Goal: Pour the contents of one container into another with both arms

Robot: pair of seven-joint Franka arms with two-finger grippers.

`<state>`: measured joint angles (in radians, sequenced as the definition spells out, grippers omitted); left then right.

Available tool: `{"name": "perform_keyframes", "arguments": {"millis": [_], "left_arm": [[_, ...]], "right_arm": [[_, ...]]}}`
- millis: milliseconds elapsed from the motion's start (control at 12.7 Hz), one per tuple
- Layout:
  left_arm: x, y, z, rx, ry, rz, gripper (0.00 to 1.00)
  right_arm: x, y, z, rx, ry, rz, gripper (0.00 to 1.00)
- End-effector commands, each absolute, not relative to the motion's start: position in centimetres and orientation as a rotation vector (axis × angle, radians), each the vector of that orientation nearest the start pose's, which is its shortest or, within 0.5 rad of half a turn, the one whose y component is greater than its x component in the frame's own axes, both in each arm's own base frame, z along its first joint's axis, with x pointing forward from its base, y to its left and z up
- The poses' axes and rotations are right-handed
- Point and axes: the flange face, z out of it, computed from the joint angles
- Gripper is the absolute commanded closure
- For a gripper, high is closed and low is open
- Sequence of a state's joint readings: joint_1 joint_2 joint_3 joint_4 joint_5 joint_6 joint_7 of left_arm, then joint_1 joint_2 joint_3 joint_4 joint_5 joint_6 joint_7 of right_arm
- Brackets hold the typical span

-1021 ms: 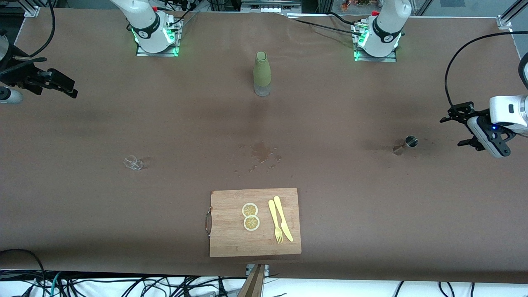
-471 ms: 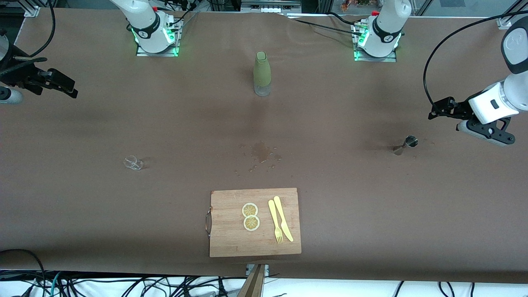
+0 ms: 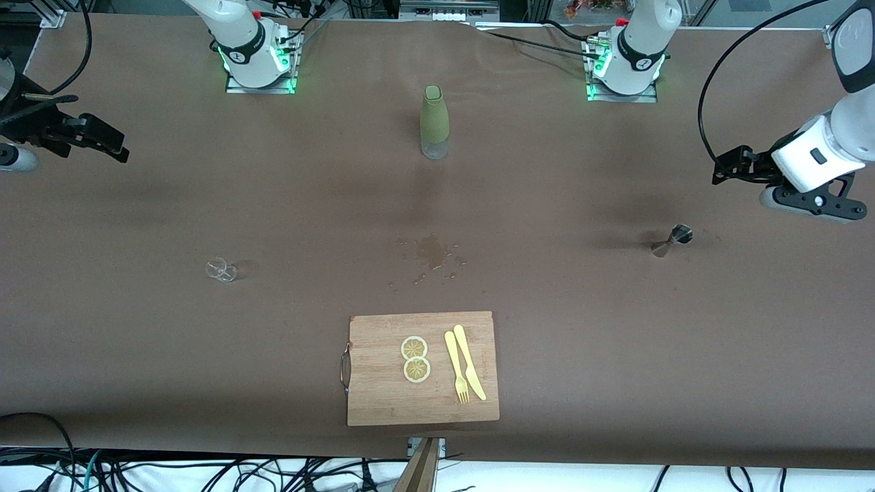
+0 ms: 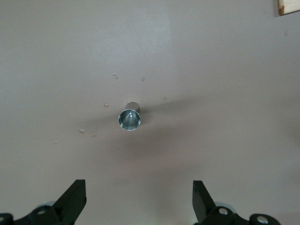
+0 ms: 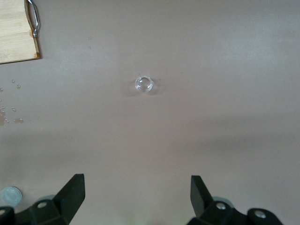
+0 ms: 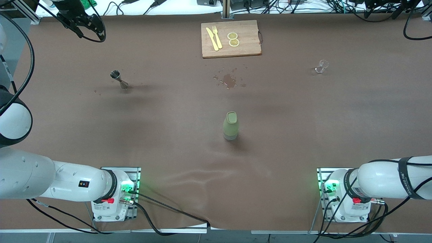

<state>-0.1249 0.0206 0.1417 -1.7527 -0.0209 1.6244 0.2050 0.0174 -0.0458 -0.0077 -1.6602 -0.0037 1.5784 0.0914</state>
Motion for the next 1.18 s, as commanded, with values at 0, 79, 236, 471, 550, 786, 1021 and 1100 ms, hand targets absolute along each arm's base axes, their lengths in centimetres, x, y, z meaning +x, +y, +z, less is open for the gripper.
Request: {"name": "perform_keyframes", "arguments": {"millis": [0, 79, 236, 471, 550, 786, 1021, 1100], "left_arm": [[55.2, 0.6, 54.3, -3.121, 0.267, 0.263, 0.00], [55.2, 0.6, 54.5, -3.121, 0.267, 0.256, 0.00], [55.2, 0.8, 55.3, -3.122, 0.262, 0.249, 0.00], [55.1, 2.4, 55.4, -3.130, 0.210, 0.251, 0.00], [55.0, 2.3, 55.5, -3.131, 0.210, 0.251, 0.00], [54.9, 2.0, 55.8, -3.094, 0.209, 0.248, 0.00], [54.4, 0.3, 57.4, -3.085, 0.138, 0.301, 0.00], [54.3, -0.7, 57.5, -3.081, 0.129, 0.309, 0.00]], "right_arm": [[54.0, 0.7, 61.3, -3.129, 0.120, 0.046, 0.00], [54.0, 0.7, 61.4, -3.131, 0.123, 0.044, 0.00], [54.0, 0.7, 61.3, -3.131, 0.123, 0.044, 0.00], [54.0, 0.7, 61.3, -3.129, 0.123, 0.046, 0.00], [54.0, 0.5, 61.3, -3.129, 0.128, 0.046, 0.00], [54.0, 0.5, 61.2, -3.129, 0.128, 0.049, 0.00], [53.9, 0.5, 61.2, -3.129, 0.130, 0.054, 0.00], [53.9, 0.5, 61.2, -3.129, 0.132, 0.054, 0.00]]}}
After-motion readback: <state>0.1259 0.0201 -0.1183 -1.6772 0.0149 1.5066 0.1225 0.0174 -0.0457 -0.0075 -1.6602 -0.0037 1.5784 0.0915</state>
